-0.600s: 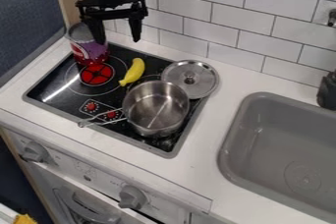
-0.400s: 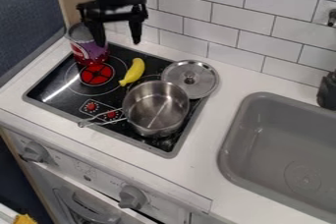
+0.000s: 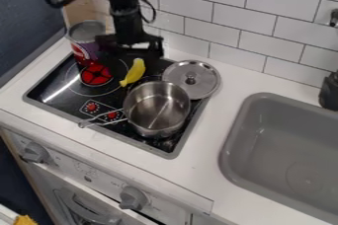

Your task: Move the silver pot to the lower left corner of the stove

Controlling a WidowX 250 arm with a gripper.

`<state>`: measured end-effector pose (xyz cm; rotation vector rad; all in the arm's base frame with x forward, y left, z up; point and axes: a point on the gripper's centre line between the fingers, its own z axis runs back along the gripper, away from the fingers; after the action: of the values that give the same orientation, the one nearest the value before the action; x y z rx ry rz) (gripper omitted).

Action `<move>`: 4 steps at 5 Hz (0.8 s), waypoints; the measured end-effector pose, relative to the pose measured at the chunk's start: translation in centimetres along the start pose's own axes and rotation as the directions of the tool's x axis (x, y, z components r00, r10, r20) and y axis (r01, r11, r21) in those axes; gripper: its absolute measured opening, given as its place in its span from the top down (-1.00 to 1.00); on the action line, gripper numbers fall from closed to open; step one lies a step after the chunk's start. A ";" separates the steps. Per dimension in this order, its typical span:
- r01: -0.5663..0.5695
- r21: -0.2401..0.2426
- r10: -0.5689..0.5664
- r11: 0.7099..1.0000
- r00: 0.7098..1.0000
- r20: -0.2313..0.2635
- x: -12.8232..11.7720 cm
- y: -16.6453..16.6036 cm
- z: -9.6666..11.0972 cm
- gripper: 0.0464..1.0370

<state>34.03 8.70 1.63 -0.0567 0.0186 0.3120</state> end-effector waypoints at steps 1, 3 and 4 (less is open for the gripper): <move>0.072 0.003 -0.072 0.997 0.997 0.024 -1.3 -0.9 -0.1 -0.93; 0.160 0.053 -0.162 0.986 0.987 0.017 -2.9 -1.8 -1.4 -0.93; 0.184 0.088 -0.185 0.979 0.983 0.010 -2.9 -2.0 -2.3 -0.82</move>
<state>31.83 5.73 -0.44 0.0311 0.0088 0.1259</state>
